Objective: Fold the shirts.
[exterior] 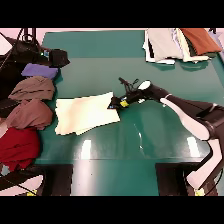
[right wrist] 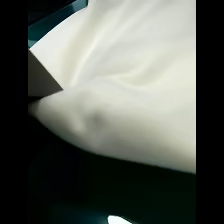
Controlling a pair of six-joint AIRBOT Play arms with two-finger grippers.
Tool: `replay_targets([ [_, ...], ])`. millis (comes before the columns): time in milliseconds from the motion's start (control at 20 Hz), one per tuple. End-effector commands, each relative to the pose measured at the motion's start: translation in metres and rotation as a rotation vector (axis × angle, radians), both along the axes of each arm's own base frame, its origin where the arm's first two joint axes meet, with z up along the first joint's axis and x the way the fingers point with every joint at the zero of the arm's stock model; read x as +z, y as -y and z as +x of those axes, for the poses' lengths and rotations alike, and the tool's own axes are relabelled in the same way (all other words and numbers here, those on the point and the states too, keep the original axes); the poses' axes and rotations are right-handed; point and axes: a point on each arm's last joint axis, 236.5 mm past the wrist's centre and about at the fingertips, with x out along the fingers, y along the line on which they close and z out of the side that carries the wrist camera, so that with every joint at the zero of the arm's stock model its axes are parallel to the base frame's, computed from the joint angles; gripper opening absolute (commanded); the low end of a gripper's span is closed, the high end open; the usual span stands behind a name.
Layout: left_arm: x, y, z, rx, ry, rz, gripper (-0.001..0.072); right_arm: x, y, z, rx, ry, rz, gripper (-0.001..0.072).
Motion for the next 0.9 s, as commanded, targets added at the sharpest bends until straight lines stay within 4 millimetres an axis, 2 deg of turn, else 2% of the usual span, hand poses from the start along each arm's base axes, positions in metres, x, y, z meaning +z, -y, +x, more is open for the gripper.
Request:
replay_targets([
  [0, 0.004, 0.014, -0.002, -0.021, -0.004, -0.051, 0.0023, 0.008, -0.029, 0.015, 0.027, 0.108, 0.019, 0.0019],
  [50, 0.004, 0.021, -0.004, -0.036, 0.006, -0.044, 0.0023, 0.016, -0.022, 0.024, 0.019, 0.147, 0.007, 0.0018],
  [150, 0.004, 0.04, -0.01, -0.08, 0.019, -0.027, 0.0023, 0.034, 0.007, 0.043, -0.001, 0.213, -0.033, 0.0018],
  [300, 0.008, 0.074, -0.023, -0.152, 0.041, -0.029, 0.0023, 0.065, 0.091, 0.078, -0.085, 0.283, -0.145, 0.0018],
  [400, 0.011, 0.09, -0.03, -0.185, 0.053, -0.035, 0.0023, 0.089, 0.168, 0.097, -0.216, 0.316, -0.218, 0.0018],
  [550, 0.012, 0.098, -0.034, -0.2, 0.061, -0.04, 0.0024, 0.112, 0.293, 0.095, -0.46, 0.34, -0.305, 0.0018],
  [700, 0.016, 0.098, -0.03, -0.175, 0.064, -0.065, 0.0024, 0.132, 0.435, 0.072, -0.773, 0.374, -0.426, 0.0018],
  [800, 0.021, 0.098, -0.026, -0.152, 0.077, -0.089, 0.0024, 0.144, 0.523, 0.039, -0.978, 0.363, -0.492, 0.0018],
  [850, 0.023, 0.099, -0.023, -0.14, 0.084, -0.102, 0.0024, 0.148, 0.557, 0.021, -1.068, 0.352, -0.514, 0.0018],
])
